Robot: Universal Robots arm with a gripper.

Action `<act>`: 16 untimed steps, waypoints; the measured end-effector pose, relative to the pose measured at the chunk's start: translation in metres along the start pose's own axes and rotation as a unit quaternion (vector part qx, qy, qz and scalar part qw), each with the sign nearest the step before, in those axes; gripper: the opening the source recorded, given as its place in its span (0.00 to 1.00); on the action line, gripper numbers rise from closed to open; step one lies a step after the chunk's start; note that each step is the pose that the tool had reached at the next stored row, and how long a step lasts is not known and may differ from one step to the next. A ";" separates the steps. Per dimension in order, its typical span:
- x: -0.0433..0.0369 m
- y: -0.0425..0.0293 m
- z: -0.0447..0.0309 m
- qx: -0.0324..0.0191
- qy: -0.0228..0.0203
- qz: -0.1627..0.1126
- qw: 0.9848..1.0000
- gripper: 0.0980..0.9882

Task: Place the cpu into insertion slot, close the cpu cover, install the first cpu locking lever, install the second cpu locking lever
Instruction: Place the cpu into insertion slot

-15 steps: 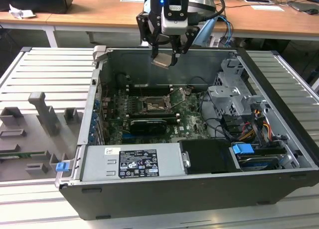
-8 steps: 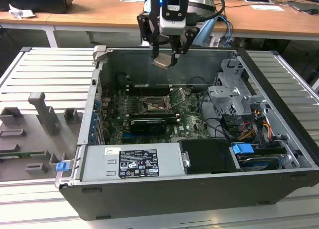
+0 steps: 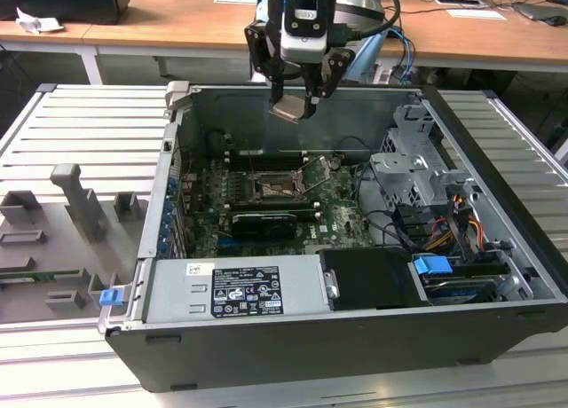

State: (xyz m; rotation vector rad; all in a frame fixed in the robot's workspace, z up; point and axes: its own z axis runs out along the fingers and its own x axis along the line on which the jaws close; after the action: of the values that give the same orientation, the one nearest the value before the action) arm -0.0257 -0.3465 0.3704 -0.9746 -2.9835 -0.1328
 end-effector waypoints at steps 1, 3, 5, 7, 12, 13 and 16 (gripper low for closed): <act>0.0000 0.0000 0.0000 0.000 0.000 0.002 1.000 0.50; 0.0000 0.0000 0.0001 0.000 0.000 0.007 1.000 0.50; 0.0000 0.0000 0.0002 0.000 0.000 0.016 1.000 0.50; 0.0000 0.0000 0.0002 0.001 0.000 0.021 1.000 0.50; -0.0001 0.0000 0.0006 0.001 0.000 0.038 0.999 0.50; -0.0001 0.0000 0.0007 0.001 -0.001 0.041 0.999 0.50; 0.0000 0.0000 0.0009 0.001 -0.001 0.049 0.999 0.50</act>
State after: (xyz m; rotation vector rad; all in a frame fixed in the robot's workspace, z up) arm -0.0257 -0.3465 0.3694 -1.1181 -2.9301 -0.1292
